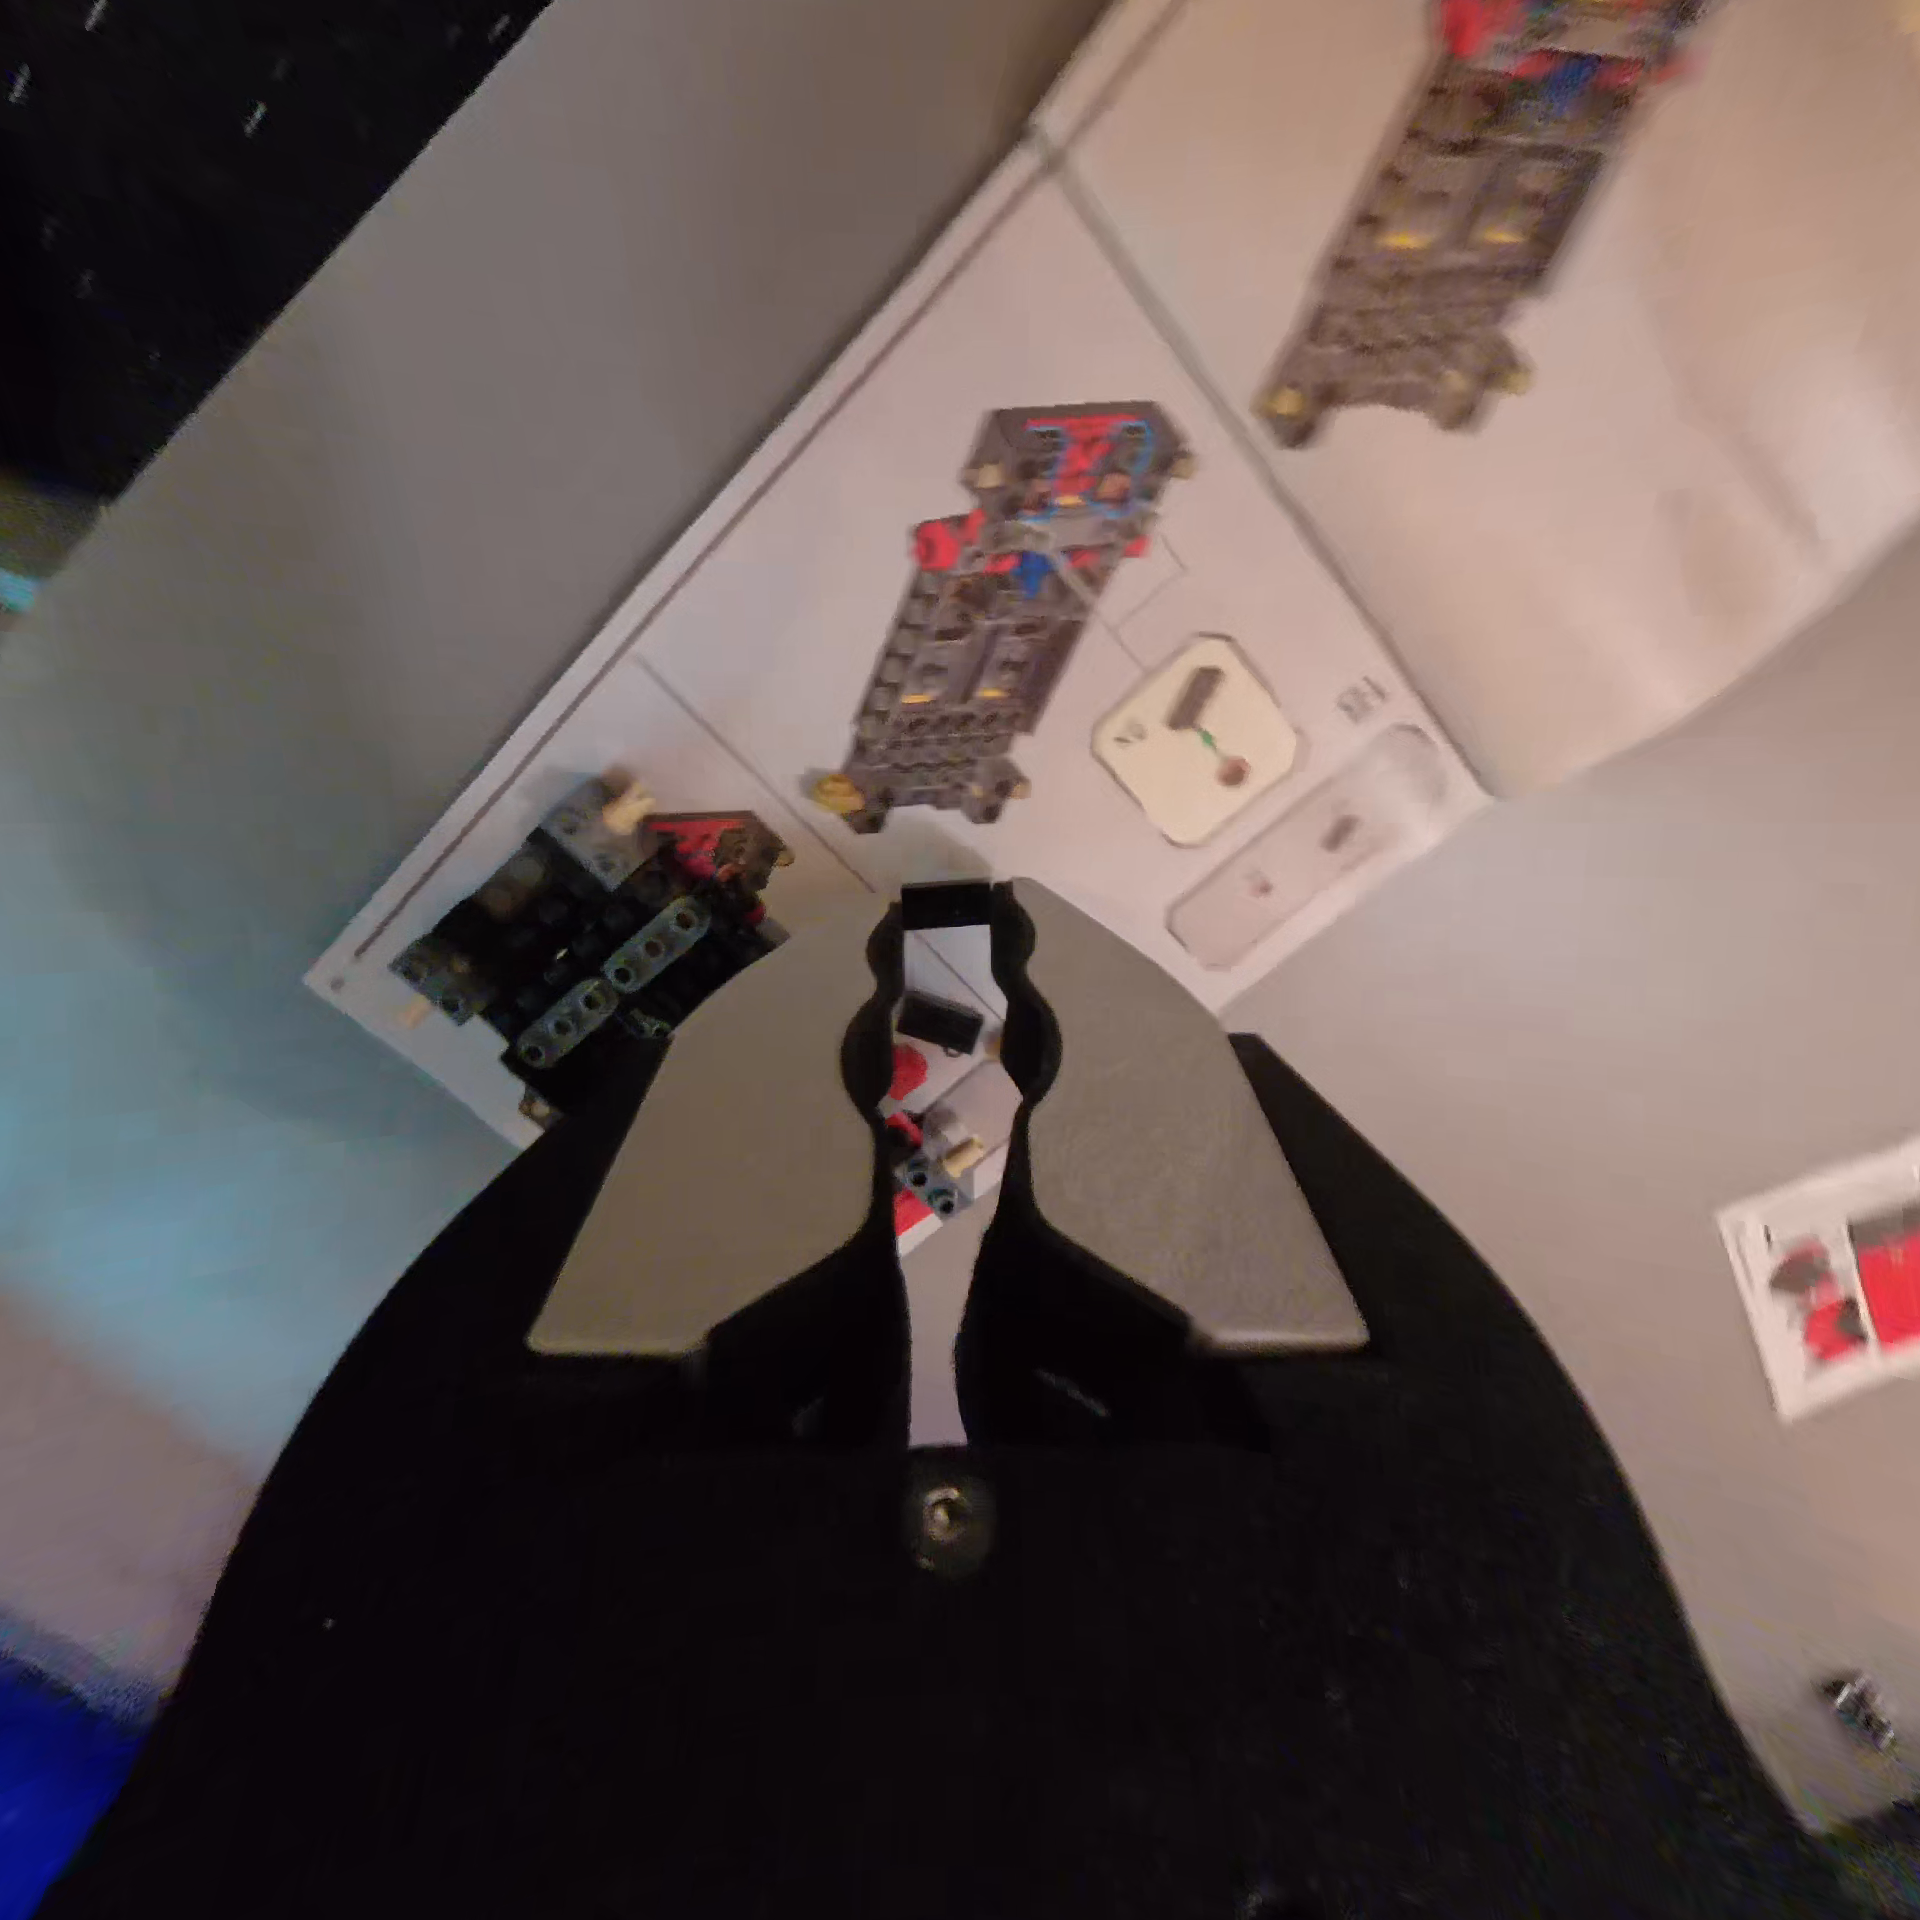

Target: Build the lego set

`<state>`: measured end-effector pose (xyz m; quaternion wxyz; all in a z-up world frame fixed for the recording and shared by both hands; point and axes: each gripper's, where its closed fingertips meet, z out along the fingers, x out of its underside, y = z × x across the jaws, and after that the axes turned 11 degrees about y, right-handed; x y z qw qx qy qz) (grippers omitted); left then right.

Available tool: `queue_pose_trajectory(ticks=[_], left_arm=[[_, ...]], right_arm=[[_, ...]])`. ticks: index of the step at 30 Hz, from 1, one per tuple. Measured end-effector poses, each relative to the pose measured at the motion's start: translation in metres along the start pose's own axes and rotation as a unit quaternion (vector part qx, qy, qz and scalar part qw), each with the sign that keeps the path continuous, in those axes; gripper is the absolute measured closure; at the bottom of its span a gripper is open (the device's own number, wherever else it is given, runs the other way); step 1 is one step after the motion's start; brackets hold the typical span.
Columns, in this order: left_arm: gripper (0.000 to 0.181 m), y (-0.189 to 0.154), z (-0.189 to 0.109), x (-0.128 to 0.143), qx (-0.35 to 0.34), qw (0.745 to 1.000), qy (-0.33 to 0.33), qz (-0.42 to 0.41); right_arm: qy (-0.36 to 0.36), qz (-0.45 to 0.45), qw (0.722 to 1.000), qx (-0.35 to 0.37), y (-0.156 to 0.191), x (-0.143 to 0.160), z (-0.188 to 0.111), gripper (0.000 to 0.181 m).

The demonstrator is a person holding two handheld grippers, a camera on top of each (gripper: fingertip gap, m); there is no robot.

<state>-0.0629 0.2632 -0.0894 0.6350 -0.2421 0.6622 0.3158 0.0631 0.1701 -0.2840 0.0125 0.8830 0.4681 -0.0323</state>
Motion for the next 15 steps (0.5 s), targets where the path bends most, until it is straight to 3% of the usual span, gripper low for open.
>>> queue_pose_trajectory(ticks=[1, 4, 8, 11, 15], left_arm=[[0.042, 0.0, 0.001, 0.002, 0.0, 1.0, 0.005, 0.003], [0.044, 0.004, 0.002, 0.005, -0.012, 1.0, 0.016, 0.003], [0.047, 0.006, 0.0, 0.006, -0.01, 1.0, 0.015, -0.013], [0.054, 0.0, -0.001, 0.006, 0.004, 1.0, 0.018, -0.003], [0.057, -0.01, 0.002, 0.009, 0.023, 0.999, 0.038, 0.011]], right_arm=[[-0.013, 0.041, 0.999, 0.022, -0.007, 0.001, -0.008, 0.165], [-0.047, 0.175, 0.978, 0.102, -0.022, 0.015, -0.042, 0.165], [-0.091, 0.351, 0.916, 0.174, -0.012, 0.044, -0.083, 0.165], [-0.092, 0.424, 0.875, 0.217, 0.01, 0.058, -0.09, 0.165], [-0.12, 0.467, 0.845, 0.231, 0.032, 0.054, -0.075, 0.165]])
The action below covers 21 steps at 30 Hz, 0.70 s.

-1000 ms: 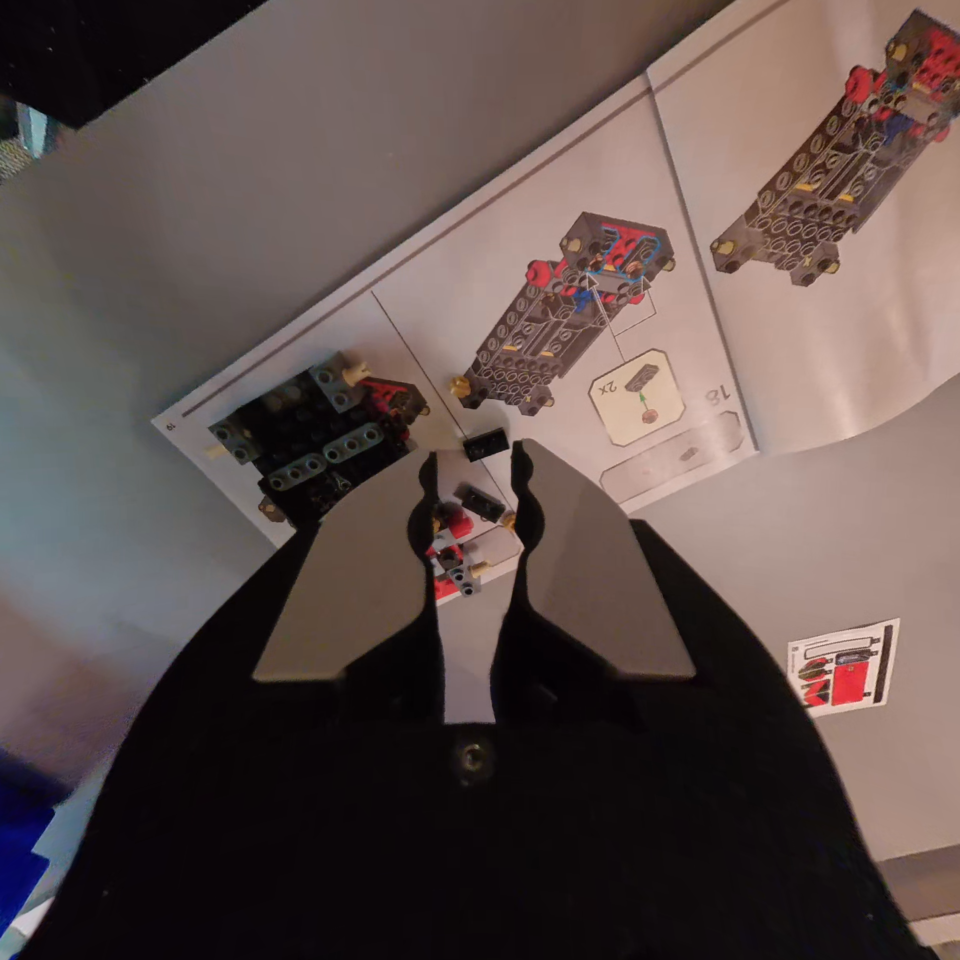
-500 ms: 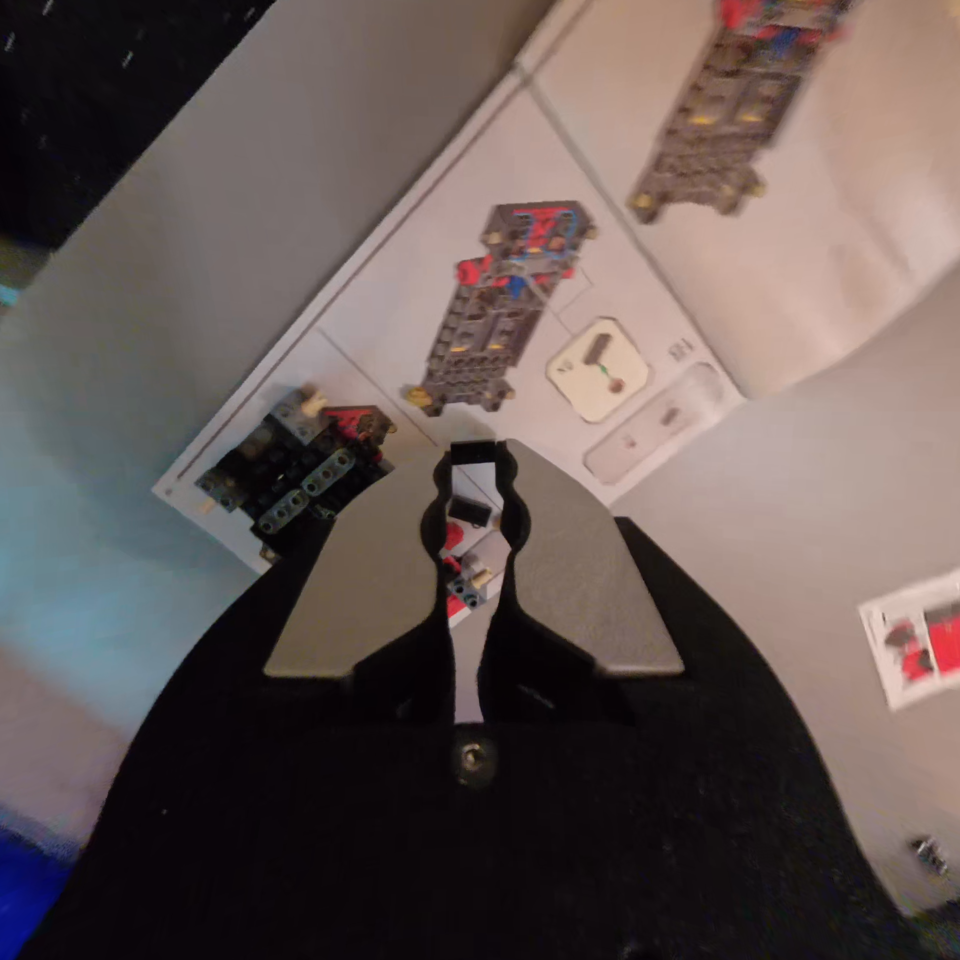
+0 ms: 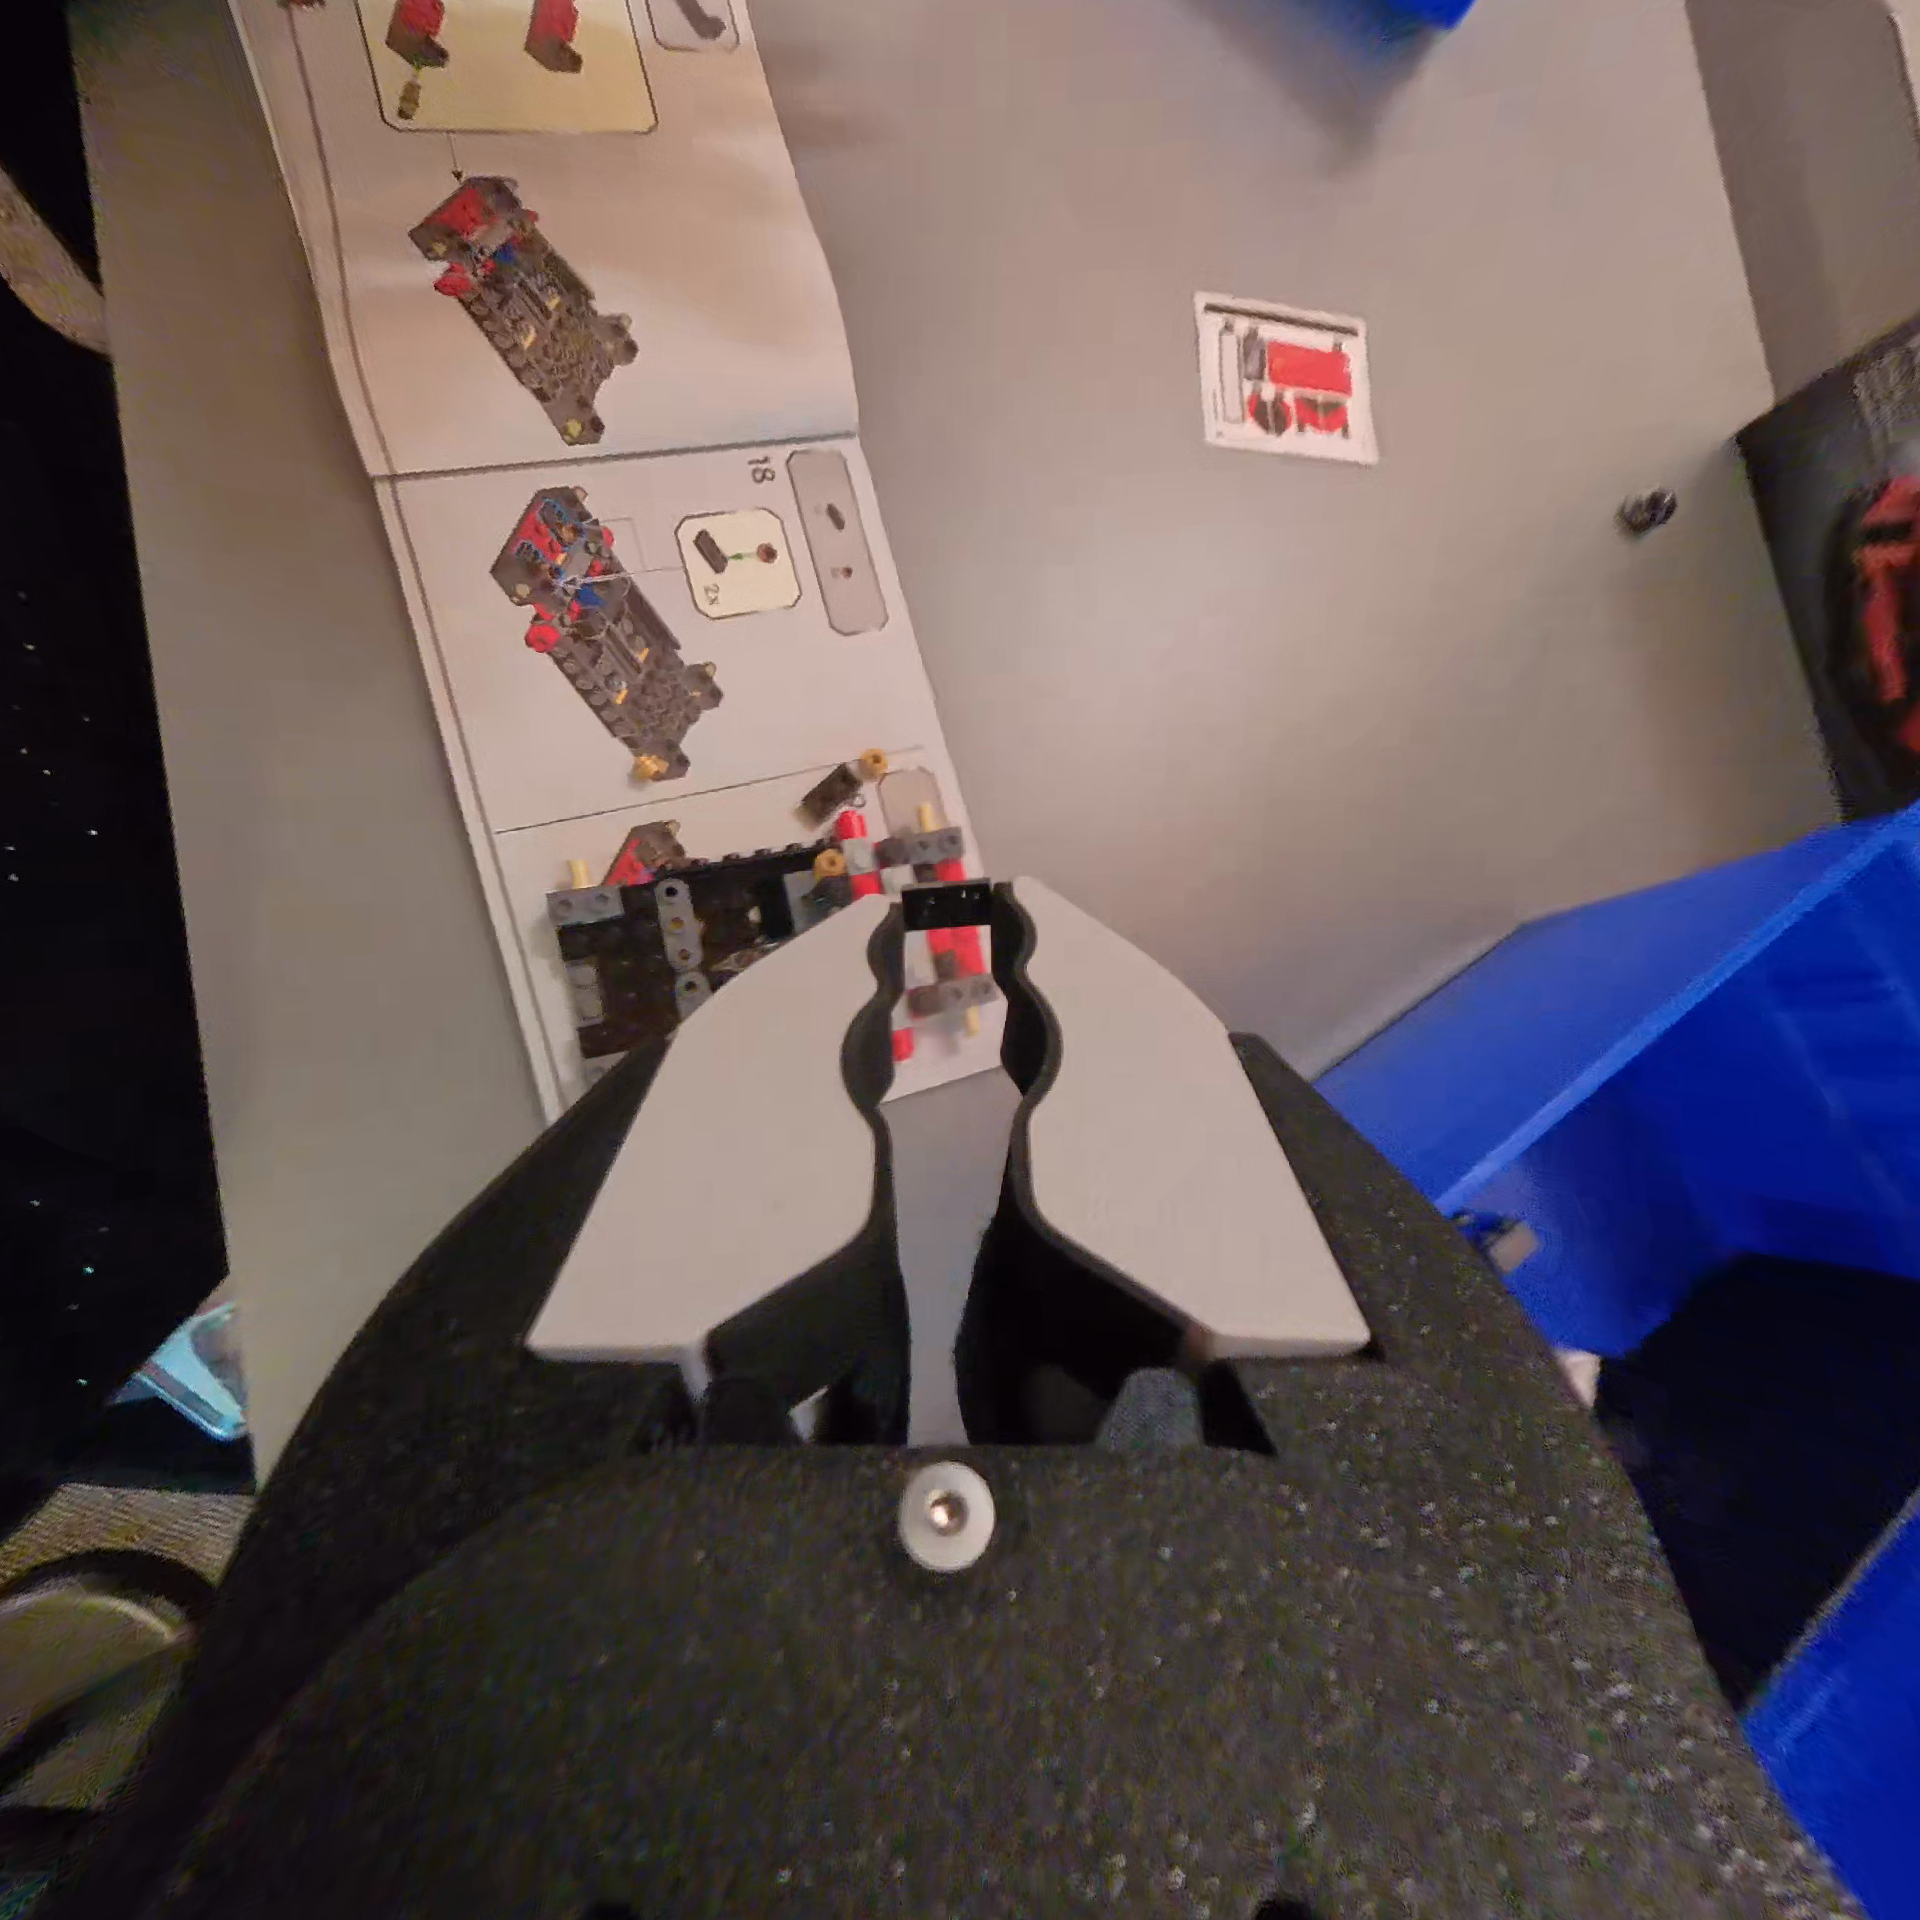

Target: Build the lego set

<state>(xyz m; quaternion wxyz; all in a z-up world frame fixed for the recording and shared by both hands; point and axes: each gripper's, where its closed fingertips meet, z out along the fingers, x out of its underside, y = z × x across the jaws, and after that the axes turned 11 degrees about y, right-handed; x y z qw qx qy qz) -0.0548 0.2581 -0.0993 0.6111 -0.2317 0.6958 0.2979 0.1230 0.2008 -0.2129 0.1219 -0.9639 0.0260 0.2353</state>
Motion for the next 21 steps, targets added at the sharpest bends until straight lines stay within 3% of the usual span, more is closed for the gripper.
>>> queue_pose_trajectory(ticks=[10, 15, 21], left_arm=[[0.053, -0.023, 0.017, 0.024, 0.036, 0.996, 0.07, 0.037], [0.061, -0.031, 0.022, 0.033, 0.062, 0.994, 0.08, 0.035], [0.063, -0.02, 0.026, 0.042, 0.031, 0.995, 0.086, 0.05]], right_arm=[[-0.023, 0.046, 0.998, -0.02, 0.023, 0.013, 0.011, 0.165], [-0.036, 0.055, 0.998, -0.018, 0.023, 0.011, 0.013, 0.165], [-0.039, 0.063, 0.997, -0.026, 0.029, 0.016, 0.021, 0.165]])
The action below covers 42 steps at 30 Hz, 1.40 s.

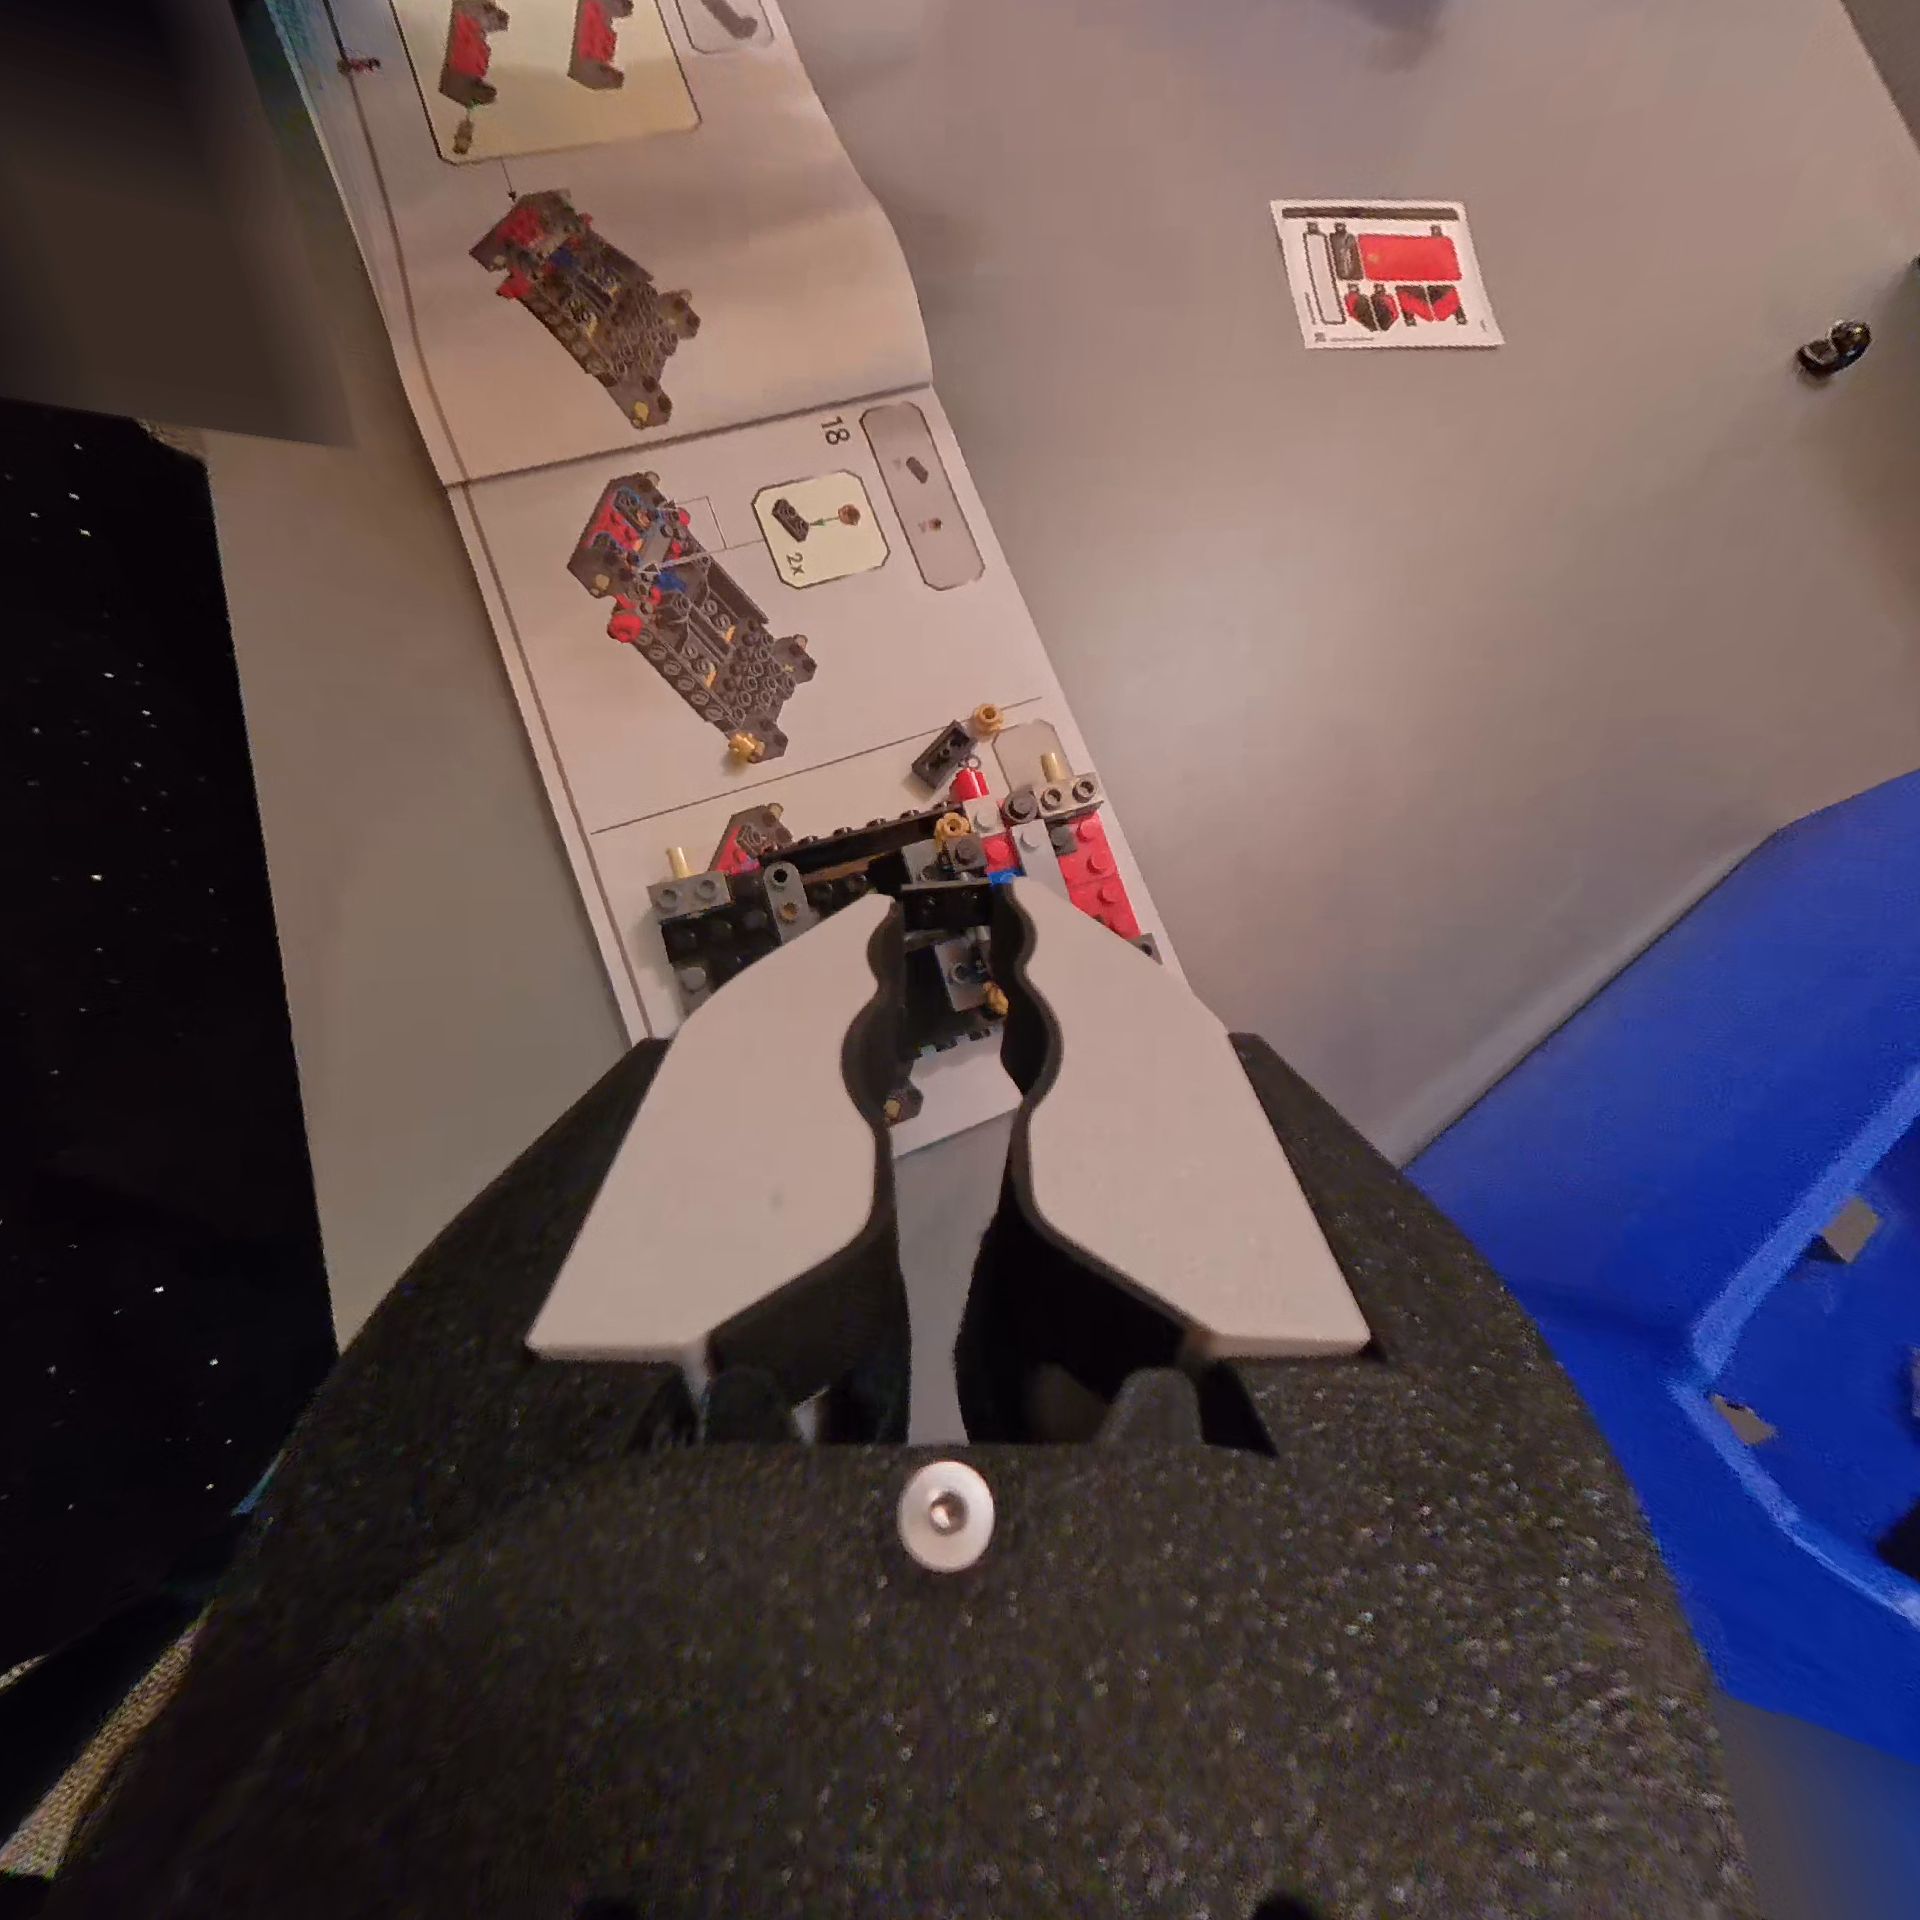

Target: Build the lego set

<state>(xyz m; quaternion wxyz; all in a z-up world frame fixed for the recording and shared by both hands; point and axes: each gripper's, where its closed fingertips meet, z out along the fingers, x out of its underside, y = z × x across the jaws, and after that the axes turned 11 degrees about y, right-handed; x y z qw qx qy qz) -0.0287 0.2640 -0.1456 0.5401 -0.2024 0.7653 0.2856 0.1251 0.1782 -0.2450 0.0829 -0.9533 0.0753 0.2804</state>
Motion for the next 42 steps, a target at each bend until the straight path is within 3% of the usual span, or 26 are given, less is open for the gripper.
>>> queue_pose_trajectory(ticks=[7, 11, 16, 25, 31, 33, 34, 42], left_arm=[[0.071, -0.003, 0.005, 0.008, 0.008, 1.0, 0.012, 0.01], [0.087, -0.008, 0.007, 0.016, 0.017, 0.998, 0.043, 0.03], [0.08, 0.0, 0.009, 0.019, -0.008, 0.998, 0.055, 0.022], [0.1, 0.011, 0.004, 0.018, -0.03, 0.999, 0.045, 0.004], [0.14, 0.01, 0.002, 0.018, -0.025, 0.999, 0.042, 0.004], [0.176, 0.005, 0.002, 0.022, -0.002, 0.999, 0.053, 0.002], [0.181, 0.002, 0.003, 0.023, 0.012, 0.998, 0.059, -0.004], [0.181, -0.003, 0.005, 0.025, 0.031, 0.998, 0.059, -0.011]], right_arm=[[0.008, 0.018, 1.0, -0.008, -0.003, 0.009, 0.005, 0.166], [0.011, 0.016, 1.0, -0.005, -0.003, 0.01, 0.004, 0.166], [0.013, 0.016, 1.0, -0.004, -0.003, 0.011, 0.003, 0.166], [0.018, 0.017, 1.0, -0.004, -0.002, 0.012, 0.004, 0.165], [0.026, 0.022, 0.999, -0.006, -0.003, 0.016, 0.005, 0.165], [0.029, 0.022, 0.999, -0.007, -0.003, 0.018, 0.006, 0.165], [0.028, 0.023, 0.999, -0.007, -0.003, 0.017, 0.006, 0.165], [0.033, 0.026, 0.999, -0.005, -0.005, 0.02, 0.006, 0.165]])
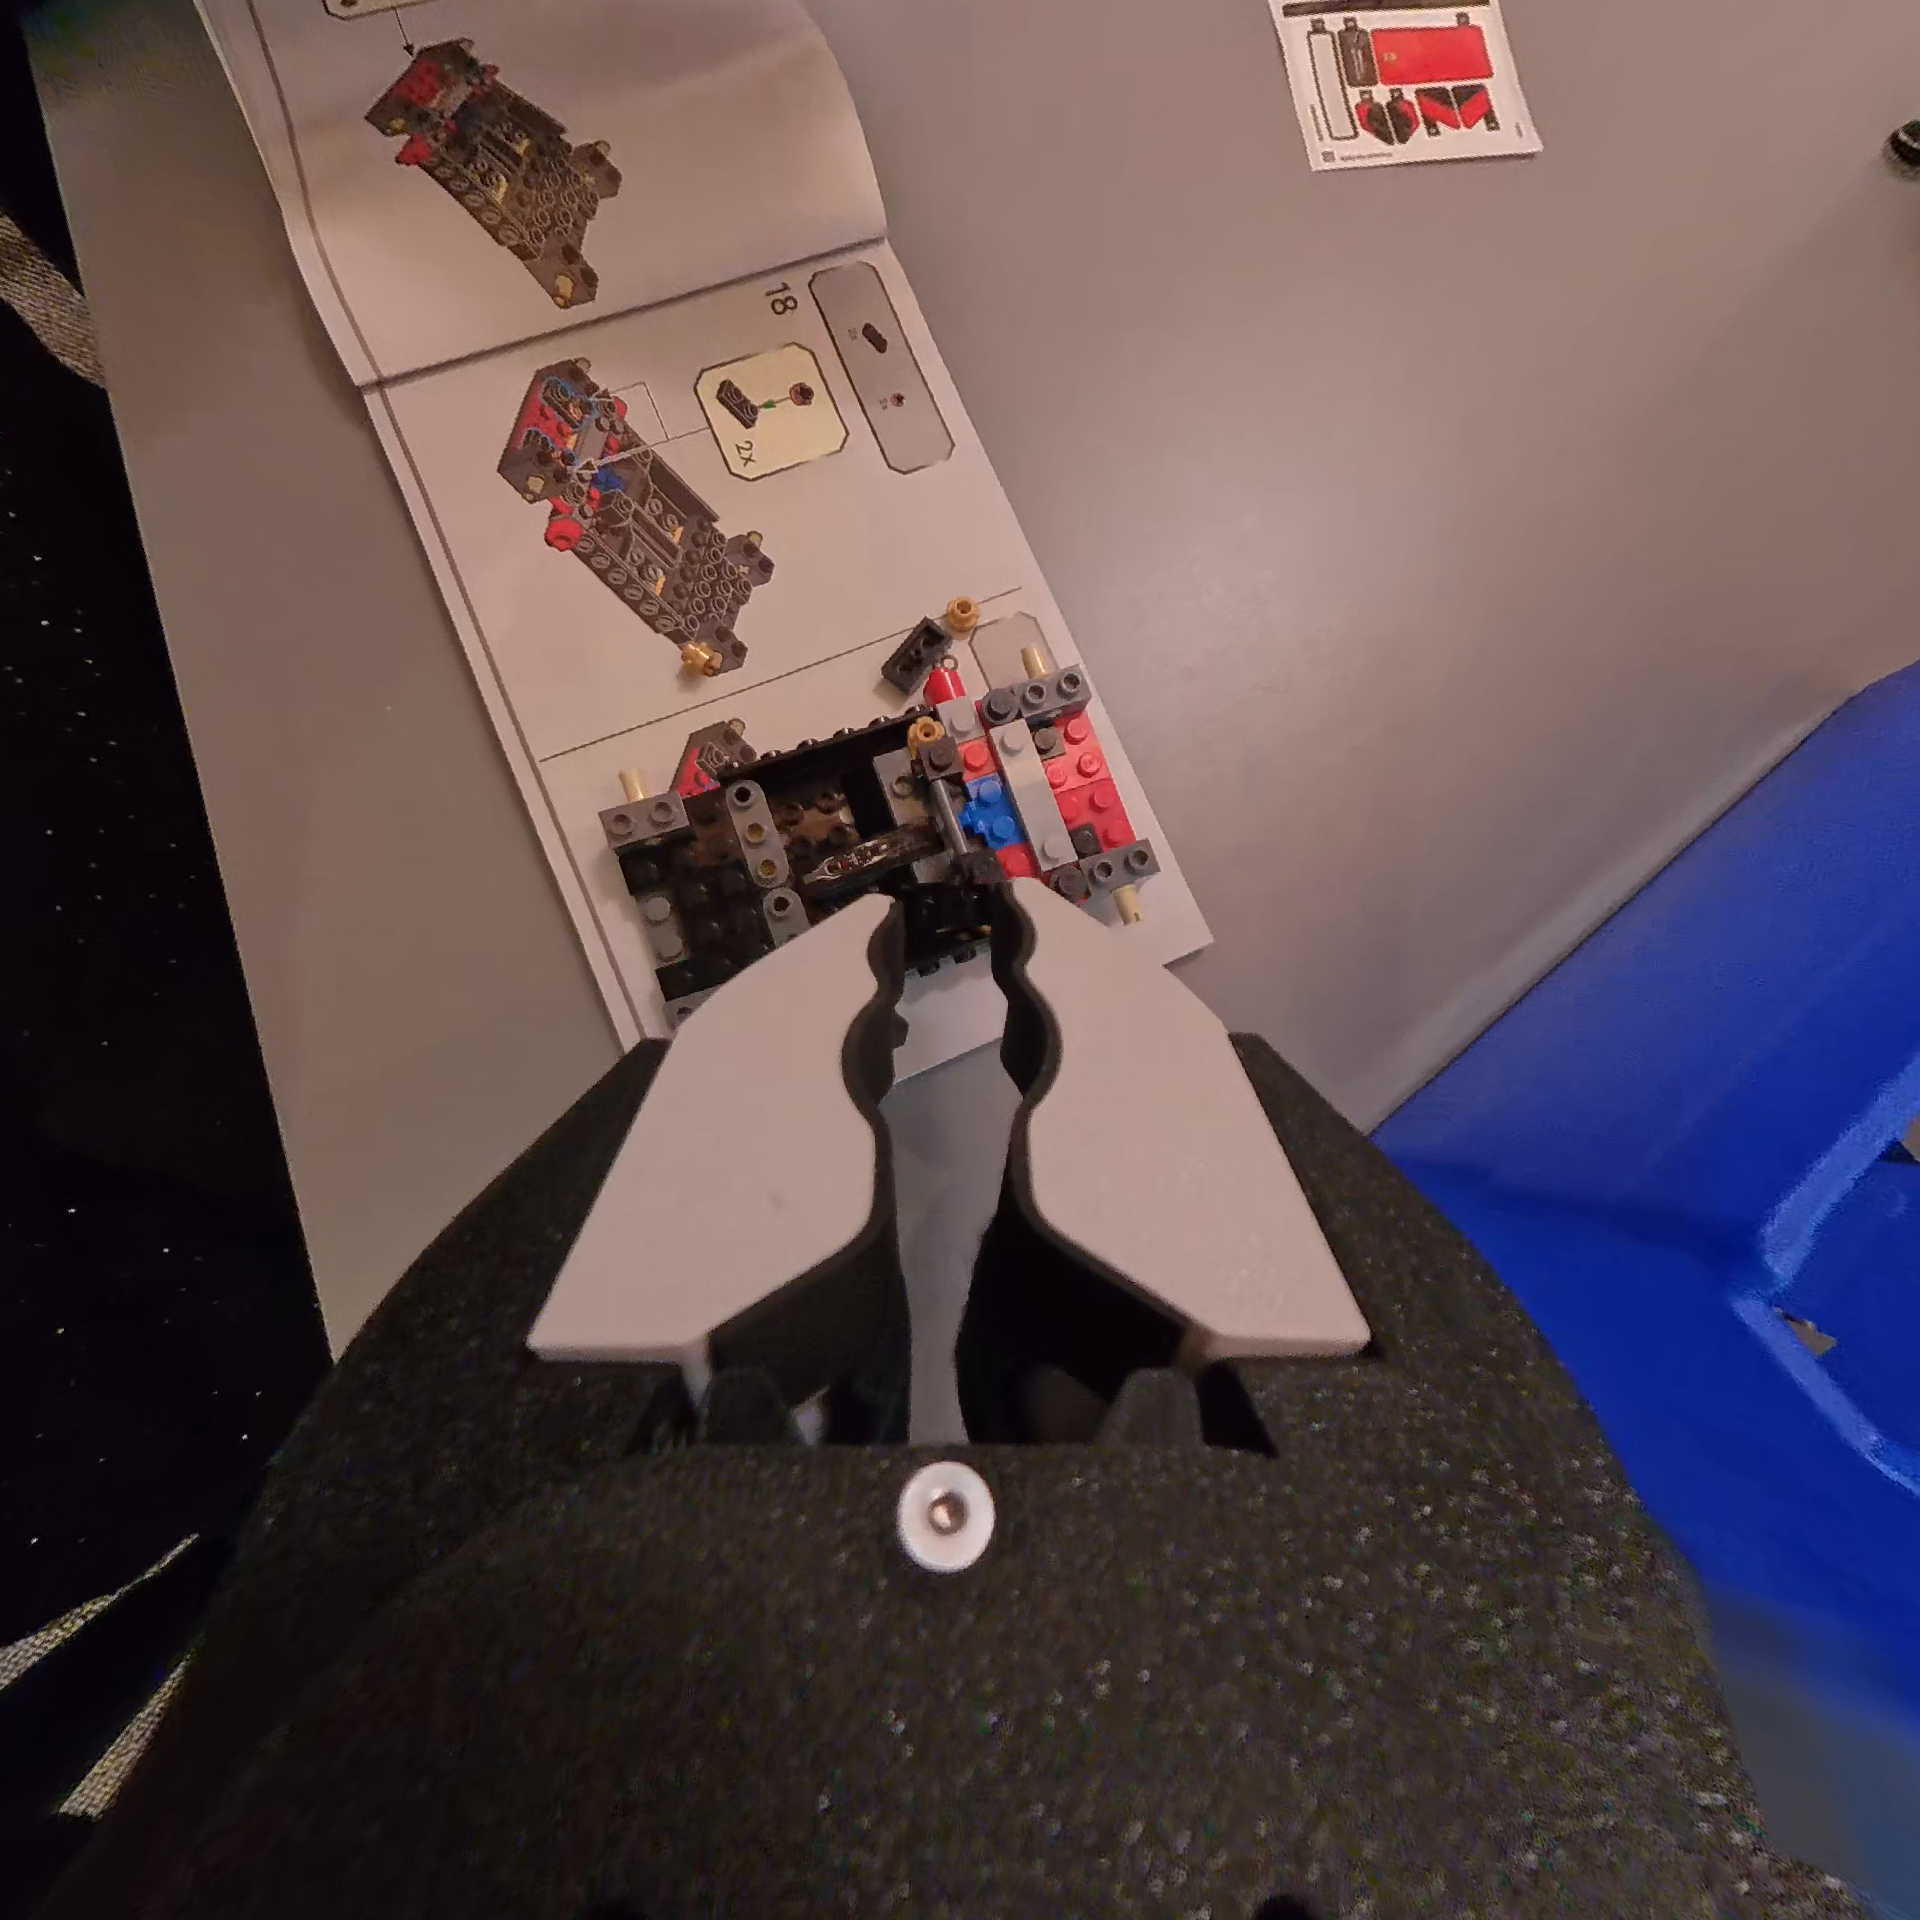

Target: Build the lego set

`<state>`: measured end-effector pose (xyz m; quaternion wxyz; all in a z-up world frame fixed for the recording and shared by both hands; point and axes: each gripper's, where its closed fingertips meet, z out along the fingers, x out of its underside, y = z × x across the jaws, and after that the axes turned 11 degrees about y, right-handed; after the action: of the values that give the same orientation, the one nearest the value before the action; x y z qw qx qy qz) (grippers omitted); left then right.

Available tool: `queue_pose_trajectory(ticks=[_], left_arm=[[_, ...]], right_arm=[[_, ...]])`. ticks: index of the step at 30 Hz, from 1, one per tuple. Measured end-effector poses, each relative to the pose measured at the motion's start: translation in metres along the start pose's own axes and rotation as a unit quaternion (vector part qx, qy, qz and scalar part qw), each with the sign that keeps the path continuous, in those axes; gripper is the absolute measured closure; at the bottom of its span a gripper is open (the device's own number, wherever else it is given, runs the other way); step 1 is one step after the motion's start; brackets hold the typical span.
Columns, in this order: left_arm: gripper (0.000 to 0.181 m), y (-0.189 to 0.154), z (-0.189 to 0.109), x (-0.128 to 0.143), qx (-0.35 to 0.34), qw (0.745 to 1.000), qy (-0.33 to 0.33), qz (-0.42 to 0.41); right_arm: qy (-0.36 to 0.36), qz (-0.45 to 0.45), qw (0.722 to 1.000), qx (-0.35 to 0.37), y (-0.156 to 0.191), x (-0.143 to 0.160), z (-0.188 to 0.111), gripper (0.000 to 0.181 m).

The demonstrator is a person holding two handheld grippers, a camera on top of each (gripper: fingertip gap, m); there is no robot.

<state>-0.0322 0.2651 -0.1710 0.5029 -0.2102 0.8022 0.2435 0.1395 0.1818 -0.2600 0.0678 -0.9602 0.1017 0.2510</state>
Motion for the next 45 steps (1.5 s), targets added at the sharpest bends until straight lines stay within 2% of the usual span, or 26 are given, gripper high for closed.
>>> queue_pose_trajectory(ticks=[28, 45], left_arm=[[0.18, -0.021, 0.01, 0.012, 0.051, 0.997, 0.041, 0.034], [0.18, -0.025, 0.01, 0.012, 0.058, 0.997, 0.043, 0.04]], right_arm=[[0.013, -0.007, 1.0, 0.008, -0.001, 0.004, -0.002, 0.165], [0.015, -0.011, 1.0, -0.001, 0.003, 0.001, 0.005, 0.165]])
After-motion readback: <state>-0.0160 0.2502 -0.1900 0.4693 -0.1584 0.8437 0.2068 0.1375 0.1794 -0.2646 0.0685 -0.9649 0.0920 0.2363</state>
